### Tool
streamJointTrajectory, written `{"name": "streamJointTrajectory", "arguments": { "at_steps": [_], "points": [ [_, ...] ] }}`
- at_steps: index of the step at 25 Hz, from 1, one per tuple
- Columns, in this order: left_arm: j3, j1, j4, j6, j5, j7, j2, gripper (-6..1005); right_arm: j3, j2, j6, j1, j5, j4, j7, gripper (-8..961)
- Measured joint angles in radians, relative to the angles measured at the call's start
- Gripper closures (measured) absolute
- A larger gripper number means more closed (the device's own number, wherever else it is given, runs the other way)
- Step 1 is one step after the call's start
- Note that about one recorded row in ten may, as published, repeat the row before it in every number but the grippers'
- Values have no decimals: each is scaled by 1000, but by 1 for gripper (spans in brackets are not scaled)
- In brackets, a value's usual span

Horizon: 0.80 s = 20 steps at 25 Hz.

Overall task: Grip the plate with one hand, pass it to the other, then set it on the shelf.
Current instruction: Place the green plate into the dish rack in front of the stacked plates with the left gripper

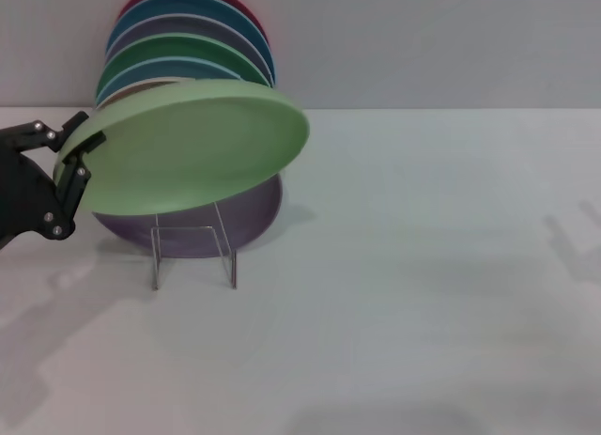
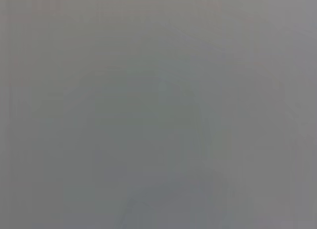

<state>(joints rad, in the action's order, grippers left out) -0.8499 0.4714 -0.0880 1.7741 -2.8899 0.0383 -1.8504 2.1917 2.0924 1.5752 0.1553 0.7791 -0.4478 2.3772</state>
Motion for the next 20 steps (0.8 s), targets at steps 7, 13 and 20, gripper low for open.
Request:
{"name": "streamJointTrajectory", "arguments": {
  "at_steps": [7, 13, 20],
  "points": [
    [10, 6, 22, -3, 0, -3, 0, 926, 0, 0, 16, -6, 1, 0, 0, 324],
    [20, 7, 35, -4, 0, -16, 0, 926, -13, 0, 33, -9, 2, 0, 1, 319],
    [31, 15, 54, -5, 0, -30, 0, 926, -22, 0, 42, -12, 2, 0, 1, 313]
  ]
}}
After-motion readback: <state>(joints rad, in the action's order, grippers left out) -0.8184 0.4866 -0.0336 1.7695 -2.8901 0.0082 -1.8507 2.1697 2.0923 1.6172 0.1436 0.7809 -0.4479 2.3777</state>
